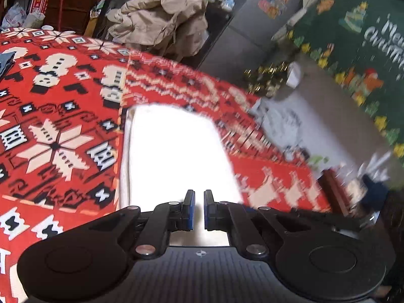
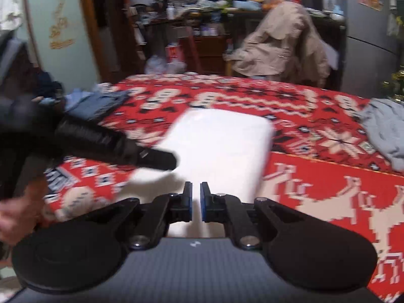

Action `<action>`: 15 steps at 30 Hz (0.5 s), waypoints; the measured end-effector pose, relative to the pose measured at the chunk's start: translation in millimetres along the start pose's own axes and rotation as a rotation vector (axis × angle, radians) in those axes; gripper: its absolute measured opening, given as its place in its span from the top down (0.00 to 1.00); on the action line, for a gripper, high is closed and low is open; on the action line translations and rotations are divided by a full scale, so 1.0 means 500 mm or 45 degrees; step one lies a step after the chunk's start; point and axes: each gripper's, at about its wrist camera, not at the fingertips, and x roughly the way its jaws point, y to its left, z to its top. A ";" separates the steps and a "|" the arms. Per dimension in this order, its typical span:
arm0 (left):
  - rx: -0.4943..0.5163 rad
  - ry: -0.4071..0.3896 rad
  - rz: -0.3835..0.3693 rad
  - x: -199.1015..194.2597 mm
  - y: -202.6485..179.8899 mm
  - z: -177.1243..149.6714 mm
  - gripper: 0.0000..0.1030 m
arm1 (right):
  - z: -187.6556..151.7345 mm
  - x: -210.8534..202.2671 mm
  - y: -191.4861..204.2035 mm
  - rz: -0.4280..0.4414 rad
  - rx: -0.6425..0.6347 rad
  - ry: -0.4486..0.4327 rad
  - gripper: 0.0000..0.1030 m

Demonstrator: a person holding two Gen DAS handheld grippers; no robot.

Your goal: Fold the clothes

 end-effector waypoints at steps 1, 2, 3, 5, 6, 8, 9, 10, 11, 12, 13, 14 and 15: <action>0.003 0.014 0.015 0.004 0.002 -0.010 0.95 | -0.005 0.007 -0.010 -0.011 0.011 0.022 0.93; 0.006 0.017 0.031 0.002 0.006 -0.020 0.95 | -0.013 0.006 -0.014 0.003 0.026 0.025 0.93; -0.007 0.017 0.032 -0.002 0.011 -0.028 0.97 | -0.022 0.000 -0.011 0.010 0.022 0.027 0.93; -0.041 0.017 0.025 -0.011 0.022 -0.043 0.96 | -0.036 -0.014 -0.001 0.003 -0.013 0.029 0.93; -0.060 0.020 0.024 -0.016 0.028 -0.047 0.96 | -0.042 -0.021 0.000 0.002 -0.010 0.026 0.93; -0.092 0.024 0.025 -0.024 0.036 -0.052 0.97 | -0.046 -0.032 -0.003 0.011 0.026 0.029 0.93; -0.095 0.020 0.029 -0.029 0.035 -0.052 0.97 | -0.044 -0.037 -0.005 0.019 0.045 0.034 0.93; -0.095 0.013 0.033 -0.033 0.033 -0.051 0.97 | -0.043 -0.042 -0.007 0.025 0.058 0.027 0.93; -0.096 0.007 0.038 -0.038 0.031 -0.050 0.97 | -0.042 -0.046 -0.009 0.030 0.069 0.018 0.93; -0.088 -0.010 0.030 -0.042 0.025 -0.047 0.95 | -0.040 -0.050 -0.010 0.036 0.081 0.010 0.93; -0.072 -0.029 0.021 -0.042 0.018 -0.041 0.95 | -0.033 -0.049 -0.012 0.026 0.078 -0.007 0.93; -0.055 -0.045 0.021 -0.040 0.011 -0.032 0.95 | -0.026 -0.049 -0.015 0.013 0.074 -0.026 0.93; -0.043 -0.061 0.024 -0.034 0.005 -0.020 0.95 | -0.014 -0.039 -0.020 -0.003 0.084 -0.039 0.93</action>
